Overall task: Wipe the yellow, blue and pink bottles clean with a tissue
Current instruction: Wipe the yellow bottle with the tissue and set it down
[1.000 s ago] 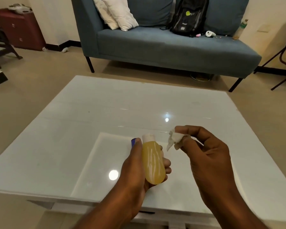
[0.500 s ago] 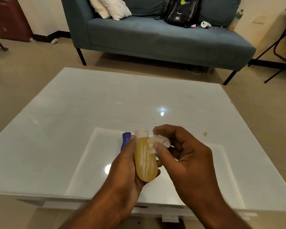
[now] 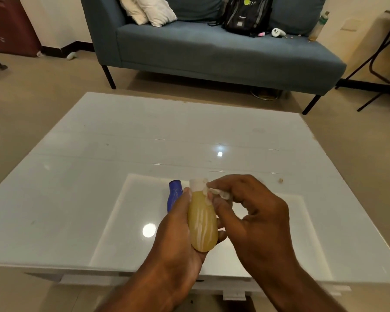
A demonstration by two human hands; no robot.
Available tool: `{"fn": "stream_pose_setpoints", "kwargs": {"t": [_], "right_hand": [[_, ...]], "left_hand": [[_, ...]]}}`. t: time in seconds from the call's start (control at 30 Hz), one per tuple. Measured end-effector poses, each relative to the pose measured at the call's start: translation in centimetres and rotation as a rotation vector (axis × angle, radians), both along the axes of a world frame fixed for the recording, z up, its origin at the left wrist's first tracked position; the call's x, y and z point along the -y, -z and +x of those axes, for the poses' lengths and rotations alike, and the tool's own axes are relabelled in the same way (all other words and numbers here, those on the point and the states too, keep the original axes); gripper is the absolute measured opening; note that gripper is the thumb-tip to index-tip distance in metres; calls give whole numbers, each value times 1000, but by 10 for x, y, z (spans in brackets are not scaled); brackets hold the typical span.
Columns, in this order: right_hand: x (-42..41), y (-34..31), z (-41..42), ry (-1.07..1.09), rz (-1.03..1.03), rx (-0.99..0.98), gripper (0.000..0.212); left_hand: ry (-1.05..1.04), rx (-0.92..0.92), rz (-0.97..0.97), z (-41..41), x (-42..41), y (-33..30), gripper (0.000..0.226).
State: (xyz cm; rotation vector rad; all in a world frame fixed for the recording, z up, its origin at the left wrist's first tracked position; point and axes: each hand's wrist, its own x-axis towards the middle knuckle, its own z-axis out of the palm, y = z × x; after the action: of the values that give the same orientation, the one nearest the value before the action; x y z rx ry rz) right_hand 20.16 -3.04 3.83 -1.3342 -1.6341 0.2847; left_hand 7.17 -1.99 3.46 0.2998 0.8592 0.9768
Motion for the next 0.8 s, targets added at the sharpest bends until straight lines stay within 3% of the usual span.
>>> {"fn": "stream_pose_setpoints", "kwargs": {"t": [0.13,0.27,0.4,0.53,0.7,0.8], "right_hand": [[9,4,-17,-97,64,150,24],[-2,4,-4,2,7,-64,18],[7,2,-17,-114,44,55,21],[-2,6,-7,8,-19,-83,17],[7,1,-22,-110,20,-9,16],[-1,6,-9,12,-62,-163,11]], "left_hand": [[-7,20,27,-2,3,-4,47],[25,-37,30,-2,6,0,47],[-9,-79,61,-6,7,1,44],[25,-90,96,-7,7,1,46],[-8,-59,90,-7,7,0,47],[17,-99,94,-3,8,2,47]]}}
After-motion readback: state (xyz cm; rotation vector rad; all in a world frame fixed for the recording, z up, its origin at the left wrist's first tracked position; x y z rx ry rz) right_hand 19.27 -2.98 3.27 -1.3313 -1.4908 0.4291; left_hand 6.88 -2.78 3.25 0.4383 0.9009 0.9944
